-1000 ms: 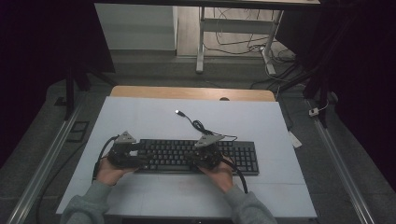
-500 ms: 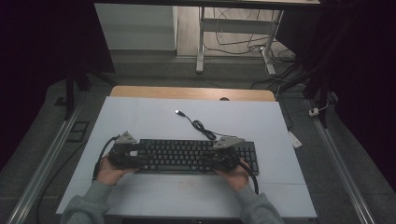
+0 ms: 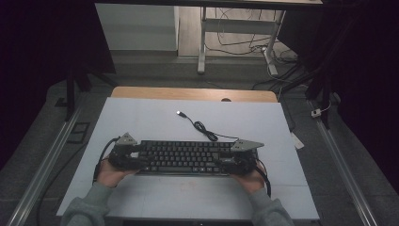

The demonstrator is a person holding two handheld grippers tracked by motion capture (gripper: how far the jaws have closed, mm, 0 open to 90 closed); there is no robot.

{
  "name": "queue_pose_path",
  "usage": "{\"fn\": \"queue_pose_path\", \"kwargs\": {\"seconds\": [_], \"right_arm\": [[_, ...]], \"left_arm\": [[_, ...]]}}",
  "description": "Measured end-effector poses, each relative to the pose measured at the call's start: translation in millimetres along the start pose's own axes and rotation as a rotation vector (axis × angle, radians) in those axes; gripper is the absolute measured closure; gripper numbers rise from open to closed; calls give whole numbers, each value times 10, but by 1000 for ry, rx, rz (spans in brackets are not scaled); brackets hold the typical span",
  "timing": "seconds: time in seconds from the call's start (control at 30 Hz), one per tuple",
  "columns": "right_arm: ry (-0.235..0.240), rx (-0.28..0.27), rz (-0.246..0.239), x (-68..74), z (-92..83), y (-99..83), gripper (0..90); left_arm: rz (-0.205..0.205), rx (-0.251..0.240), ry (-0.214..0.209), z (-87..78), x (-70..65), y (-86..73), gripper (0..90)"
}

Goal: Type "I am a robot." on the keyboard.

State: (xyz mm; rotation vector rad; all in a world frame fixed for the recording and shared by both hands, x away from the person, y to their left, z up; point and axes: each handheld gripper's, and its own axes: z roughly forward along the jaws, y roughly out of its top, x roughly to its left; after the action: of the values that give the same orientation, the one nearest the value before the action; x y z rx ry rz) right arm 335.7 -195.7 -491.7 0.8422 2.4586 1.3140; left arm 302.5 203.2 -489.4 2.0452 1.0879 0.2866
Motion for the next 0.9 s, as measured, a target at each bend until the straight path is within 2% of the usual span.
{"fn": "queue_pose_path", "kwargs": {"seconds": [0.2, 0.23, 0.5, 0.63, 0.9], "right_arm": [[-29, -14, 9, -99, -156, -66, 533], [-21, -26, 21, -110, -167, -77, 532], [-30, -19, 15, -140, -214, -108, 527], [-40, -18, 15, -140, -218, -105, 526], [-33, -23, 17, -149, -208, -107, 525]], "left_arm": [[-1, -1, 2, -1, 1, 0, 331], [0, -1, 2, 0, 0, 1, 332], [5, -7, 1, -5, -10, 5, 332], [0, -17, -31, 1, -37, 18, 333], [38, -15, -66, 47, -152, 44, 363]]}}
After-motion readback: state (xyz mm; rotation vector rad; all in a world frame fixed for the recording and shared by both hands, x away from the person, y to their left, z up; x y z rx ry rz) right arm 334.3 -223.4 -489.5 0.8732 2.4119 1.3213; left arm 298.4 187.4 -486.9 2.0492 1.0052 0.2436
